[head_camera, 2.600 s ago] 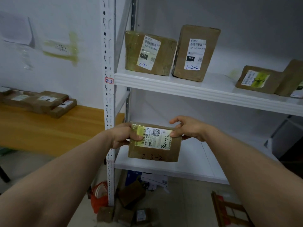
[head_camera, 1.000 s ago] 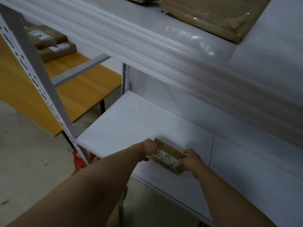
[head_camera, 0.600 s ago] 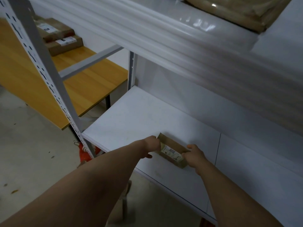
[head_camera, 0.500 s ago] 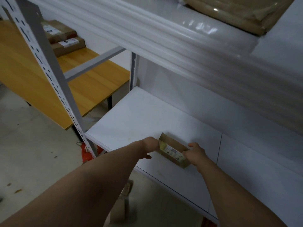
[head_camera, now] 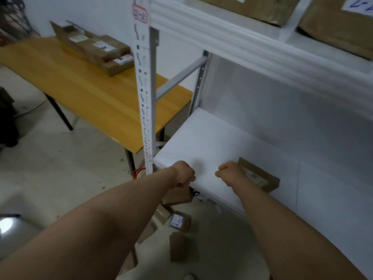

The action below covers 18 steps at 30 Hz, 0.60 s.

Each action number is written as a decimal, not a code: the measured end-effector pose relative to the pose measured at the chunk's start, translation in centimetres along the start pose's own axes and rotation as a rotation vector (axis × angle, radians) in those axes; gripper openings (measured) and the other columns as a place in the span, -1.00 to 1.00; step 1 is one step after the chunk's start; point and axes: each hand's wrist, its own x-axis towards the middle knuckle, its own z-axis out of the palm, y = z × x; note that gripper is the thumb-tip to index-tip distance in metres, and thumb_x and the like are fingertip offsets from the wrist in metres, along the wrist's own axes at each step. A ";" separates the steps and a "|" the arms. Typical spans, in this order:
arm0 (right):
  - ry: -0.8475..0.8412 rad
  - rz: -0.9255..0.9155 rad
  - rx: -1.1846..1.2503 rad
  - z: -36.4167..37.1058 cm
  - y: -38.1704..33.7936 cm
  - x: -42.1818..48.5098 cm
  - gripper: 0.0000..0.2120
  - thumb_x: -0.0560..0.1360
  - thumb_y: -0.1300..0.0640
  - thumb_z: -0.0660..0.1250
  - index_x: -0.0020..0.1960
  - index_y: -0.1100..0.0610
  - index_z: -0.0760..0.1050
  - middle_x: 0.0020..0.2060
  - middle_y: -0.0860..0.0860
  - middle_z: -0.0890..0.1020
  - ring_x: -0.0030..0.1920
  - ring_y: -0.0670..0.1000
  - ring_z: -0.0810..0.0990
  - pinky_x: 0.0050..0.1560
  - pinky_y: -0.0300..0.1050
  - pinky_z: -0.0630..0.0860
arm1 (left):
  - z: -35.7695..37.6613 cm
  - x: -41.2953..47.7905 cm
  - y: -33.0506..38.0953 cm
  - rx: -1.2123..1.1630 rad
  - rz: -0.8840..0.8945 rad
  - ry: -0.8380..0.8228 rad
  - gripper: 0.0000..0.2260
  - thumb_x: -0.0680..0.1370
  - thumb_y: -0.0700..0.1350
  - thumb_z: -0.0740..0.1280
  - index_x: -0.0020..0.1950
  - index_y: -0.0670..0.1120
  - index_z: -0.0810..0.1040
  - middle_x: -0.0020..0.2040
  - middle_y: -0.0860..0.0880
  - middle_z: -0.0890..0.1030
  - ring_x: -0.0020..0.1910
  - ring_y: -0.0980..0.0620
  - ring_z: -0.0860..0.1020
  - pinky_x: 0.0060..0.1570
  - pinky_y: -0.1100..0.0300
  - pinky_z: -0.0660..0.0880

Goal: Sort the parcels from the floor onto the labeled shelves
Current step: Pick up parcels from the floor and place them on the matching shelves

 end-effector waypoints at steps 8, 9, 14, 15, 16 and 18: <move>-0.192 -0.029 -0.146 16.2 -6.3 -4.3 -0.85 0.54 0.19 0.37 0.09 0.19 0.61 0.07 0.14 0.65 0.09 0.14 0.60 0.11 -0.05 0.53 | -13.3 -4.8 -16.4 0.490 -0.062 0.128 -0.76 0.47 -0.17 0.41 0.13 -0.16 0.59 0.10 -0.12 0.61 0.12 -0.13 0.59 0.00 0.12 0.52; -0.229 -0.011 -0.155 18.5 -6.2 -4.4 -0.87 0.55 0.20 0.36 0.07 0.20 0.61 0.05 0.13 0.64 0.10 0.14 0.60 0.10 -0.04 0.53 | -14.3 -5.0 -19.0 0.527 -0.100 0.141 -0.75 0.49 -0.17 0.39 0.15 -0.18 0.59 0.13 -0.13 0.62 0.12 -0.13 0.58 0.02 0.13 0.52; -0.344 0.067 -0.149 29.5 -4.2 -4.1 -0.89 0.56 0.19 0.32 -0.15 0.14 0.50 -0.13 0.09 0.57 0.07 0.13 0.55 0.03 -0.10 0.46 | -16.4 -4.2 -29.9 0.533 -0.270 0.139 -0.77 0.51 -0.16 0.36 0.13 -0.21 0.58 0.12 -0.16 0.62 0.09 -0.12 0.58 0.03 0.09 0.55; -0.355 0.085 -0.154 31.4 -3.6 -3.6 -0.93 0.57 0.17 0.29 -0.09 0.12 0.49 -0.06 0.11 0.59 0.11 0.14 0.56 0.06 -0.09 0.46 | -16.1 -3.5 -31.6 0.523 -0.274 0.143 -0.78 0.52 -0.15 0.35 0.14 -0.19 0.57 0.13 -0.15 0.61 0.10 -0.11 0.57 0.04 0.09 0.54; -0.368 0.098 -0.156 33.2 -3.1 -3.0 -0.94 0.58 0.15 0.27 0.00 0.11 0.50 0.03 0.11 0.59 0.16 0.15 0.56 0.10 -0.08 0.47 | -15.6 -2.7 -33.2 0.509 -0.277 0.141 -0.79 0.52 -0.15 0.34 0.13 -0.16 0.56 0.13 -0.13 0.61 0.11 -0.11 0.56 0.04 0.10 0.53; -0.412 0.142 -0.106 36.9 -1.7 -1.6 -0.88 0.56 0.15 0.30 0.10 0.08 0.50 0.09 0.09 0.58 0.16 0.14 0.56 0.14 -0.06 0.48 | -14.3 -0.9 -36.4 0.481 -0.292 0.113 -0.81 0.51 -0.16 0.34 0.12 -0.12 0.57 0.13 -0.09 0.62 0.13 -0.09 0.56 0.05 0.12 0.52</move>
